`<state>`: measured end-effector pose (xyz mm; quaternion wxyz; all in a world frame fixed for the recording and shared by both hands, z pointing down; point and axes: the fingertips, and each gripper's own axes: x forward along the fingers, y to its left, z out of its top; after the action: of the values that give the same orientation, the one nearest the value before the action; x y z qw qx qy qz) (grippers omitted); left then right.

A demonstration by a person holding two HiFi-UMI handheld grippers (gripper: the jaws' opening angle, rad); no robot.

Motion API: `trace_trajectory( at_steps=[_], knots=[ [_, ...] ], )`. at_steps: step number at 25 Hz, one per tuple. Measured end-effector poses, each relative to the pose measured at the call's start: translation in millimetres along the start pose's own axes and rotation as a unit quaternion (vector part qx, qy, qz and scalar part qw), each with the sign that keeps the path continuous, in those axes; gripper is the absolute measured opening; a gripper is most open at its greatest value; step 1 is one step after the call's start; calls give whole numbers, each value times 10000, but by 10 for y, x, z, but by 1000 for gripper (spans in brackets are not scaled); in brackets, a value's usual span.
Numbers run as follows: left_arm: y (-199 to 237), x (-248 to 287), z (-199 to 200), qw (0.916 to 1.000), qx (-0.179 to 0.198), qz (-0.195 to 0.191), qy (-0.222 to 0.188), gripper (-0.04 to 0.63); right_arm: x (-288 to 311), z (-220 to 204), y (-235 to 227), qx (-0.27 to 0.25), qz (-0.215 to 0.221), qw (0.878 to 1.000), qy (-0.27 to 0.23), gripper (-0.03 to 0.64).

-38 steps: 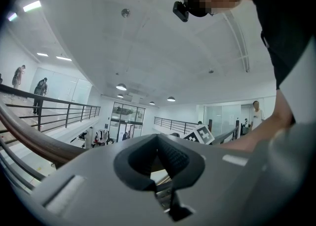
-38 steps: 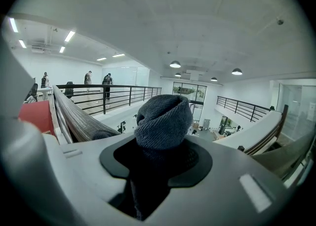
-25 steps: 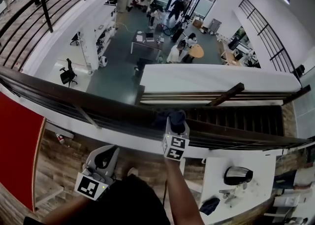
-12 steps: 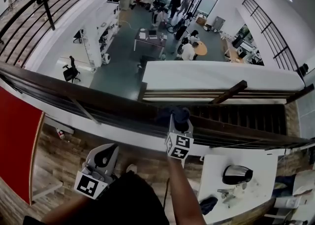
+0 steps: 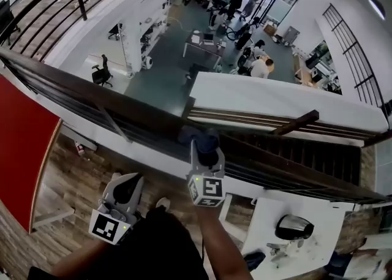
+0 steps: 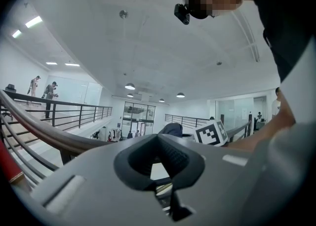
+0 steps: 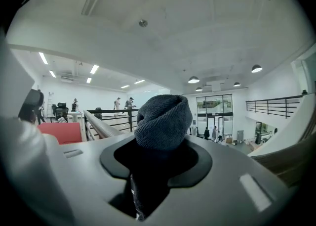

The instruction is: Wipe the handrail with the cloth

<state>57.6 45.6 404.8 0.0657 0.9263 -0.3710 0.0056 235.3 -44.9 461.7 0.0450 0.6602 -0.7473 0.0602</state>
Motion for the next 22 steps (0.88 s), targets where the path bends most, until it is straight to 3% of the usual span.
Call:
trace_trajectory(
  at_steps=[3, 6, 11, 16, 22],
  knots=[
    [124, -33, 55, 9999, -3, 143, -79, 0, 139, -29, 528, 69, 508, 9987, -11, 153],
    [344, -113, 108, 9996, 7, 233, -140, 0, 368, -142, 1044, -234, 929, 9954, -14, 153],
    [798, -264, 145, 9994, -73, 308, -141, 0, 835, -482, 1787, -236, 1327, 9905, 266, 153],
    [1227, -356, 184, 9995, -96, 295, -107, 0, 1242, -914, 2138, -133, 1292, 9890, 704, 153],
    [1706, -442, 194, 9993, -189, 315, -45, 0, 1653, -1310, 2509, -381, 1319, 9850, 1044, 155]
  ],
)
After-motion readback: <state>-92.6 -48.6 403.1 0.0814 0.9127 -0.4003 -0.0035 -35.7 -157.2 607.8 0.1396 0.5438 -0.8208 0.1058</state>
